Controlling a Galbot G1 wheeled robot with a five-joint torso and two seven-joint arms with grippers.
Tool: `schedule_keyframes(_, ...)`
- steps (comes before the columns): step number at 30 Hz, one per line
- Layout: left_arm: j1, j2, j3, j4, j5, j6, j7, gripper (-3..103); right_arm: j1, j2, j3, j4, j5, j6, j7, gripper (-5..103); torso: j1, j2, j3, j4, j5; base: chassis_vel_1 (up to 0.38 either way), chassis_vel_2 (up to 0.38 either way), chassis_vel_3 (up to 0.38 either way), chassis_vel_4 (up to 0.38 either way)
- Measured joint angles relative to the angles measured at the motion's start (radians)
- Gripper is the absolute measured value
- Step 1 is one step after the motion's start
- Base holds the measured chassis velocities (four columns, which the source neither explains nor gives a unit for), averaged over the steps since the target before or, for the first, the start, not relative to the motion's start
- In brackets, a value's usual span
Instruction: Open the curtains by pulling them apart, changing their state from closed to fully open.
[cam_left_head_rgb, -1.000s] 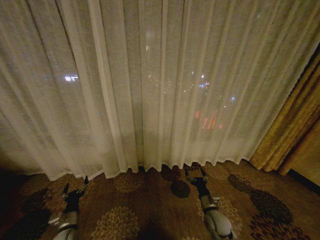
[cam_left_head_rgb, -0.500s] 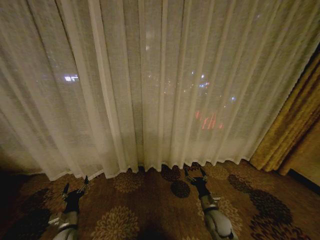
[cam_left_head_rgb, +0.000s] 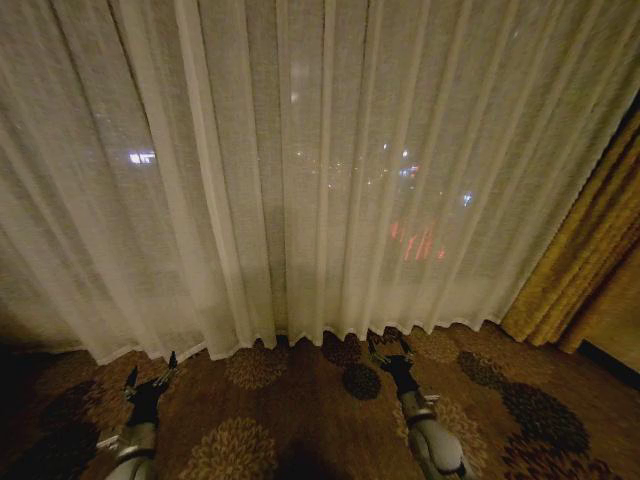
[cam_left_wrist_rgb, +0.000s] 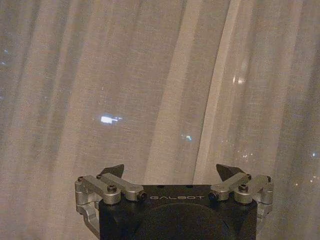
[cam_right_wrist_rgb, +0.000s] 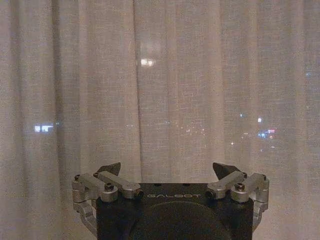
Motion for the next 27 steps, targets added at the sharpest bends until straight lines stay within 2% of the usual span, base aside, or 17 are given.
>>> schedule_keyframes(9,0.000,0.000,0.000,0.000,0.000,0.000,0.000,100,-0.001,0.005,-0.001,0.000,-0.010,0.003,-0.017,100,0.000,0.000,0.000,0.0002,0.0000,-0.273,0.280,0.284,-0.281)
schedule_keyframes(19,0.000,0.000,0.000,0.000,0.000,0.000,0.000,100,-0.004,0.006,0.000,0.007,-0.013,0.004,-0.020,100,0.001,-0.001,0.000,0.0000,0.0002,-0.319,0.390,0.322,-0.400)
schedule_keyframes(21,0.000,0.000,0.000,0.000,0.000,0.000,0.000,100,-0.006,0.009,-0.001,0.009,-0.013,0.014,-0.020,100,0.000,0.000,0.000,0.0002,-0.0008,-0.277,0.419,0.275,-0.419)
schedule_keyframes(24,0.000,0.000,0.000,0.000,0.000,0.000,0.000,100,-0.005,0.013,-0.003,0.005,-0.012,0.037,-0.020,100,0.000,0.000,0.000,-0.0001,0.0004,-0.237,0.419,0.234,-0.417)
schedule_keyframes(27,0.000,0.000,0.000,0.000,0.000,0.000,0.000,100,-0.003,0.015,-0.006,0.003,-0.009,0.054,-0.019,100,0.000,0.000,0.000,0.0001,-0.0003,-0.228,0.405,0.212,-0.406)
